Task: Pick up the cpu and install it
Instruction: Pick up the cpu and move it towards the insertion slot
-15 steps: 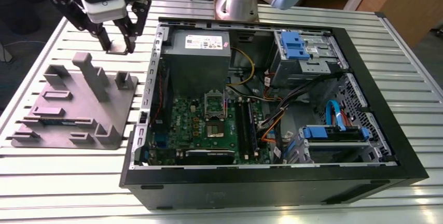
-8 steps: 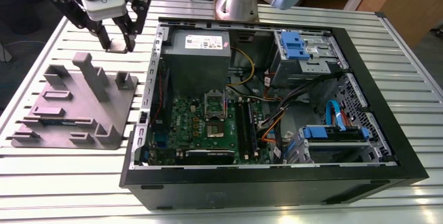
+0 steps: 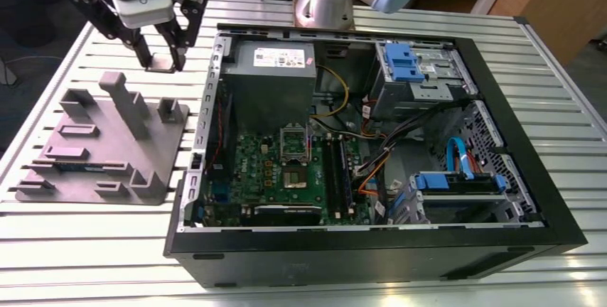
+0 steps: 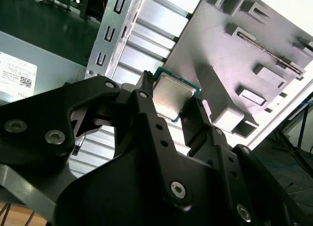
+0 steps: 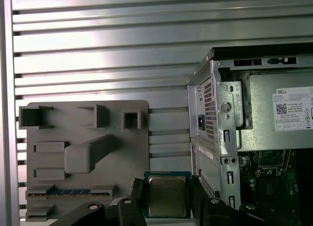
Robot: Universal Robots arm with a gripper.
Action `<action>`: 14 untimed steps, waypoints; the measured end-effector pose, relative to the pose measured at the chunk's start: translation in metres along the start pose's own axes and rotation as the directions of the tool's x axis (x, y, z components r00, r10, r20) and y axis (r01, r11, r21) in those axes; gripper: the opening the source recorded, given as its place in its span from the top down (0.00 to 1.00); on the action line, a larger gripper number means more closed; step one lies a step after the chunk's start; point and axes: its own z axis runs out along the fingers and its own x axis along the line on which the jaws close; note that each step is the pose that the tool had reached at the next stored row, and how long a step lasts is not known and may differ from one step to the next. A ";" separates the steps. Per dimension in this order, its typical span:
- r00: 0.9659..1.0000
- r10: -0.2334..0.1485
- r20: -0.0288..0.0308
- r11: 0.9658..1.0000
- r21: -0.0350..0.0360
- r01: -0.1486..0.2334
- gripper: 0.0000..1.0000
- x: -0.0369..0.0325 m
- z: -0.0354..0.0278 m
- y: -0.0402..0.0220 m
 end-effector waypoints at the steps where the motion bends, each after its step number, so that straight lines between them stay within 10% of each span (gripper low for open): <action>1: 1.000 0.000 0.000 1.000 0.000 0.000 0.53 -0.0007 0.0001 0.0000; 14: 1.000 0.000 0.000 1.000 0.000 0.000 0.53 -0.0087 0.0001 0.0007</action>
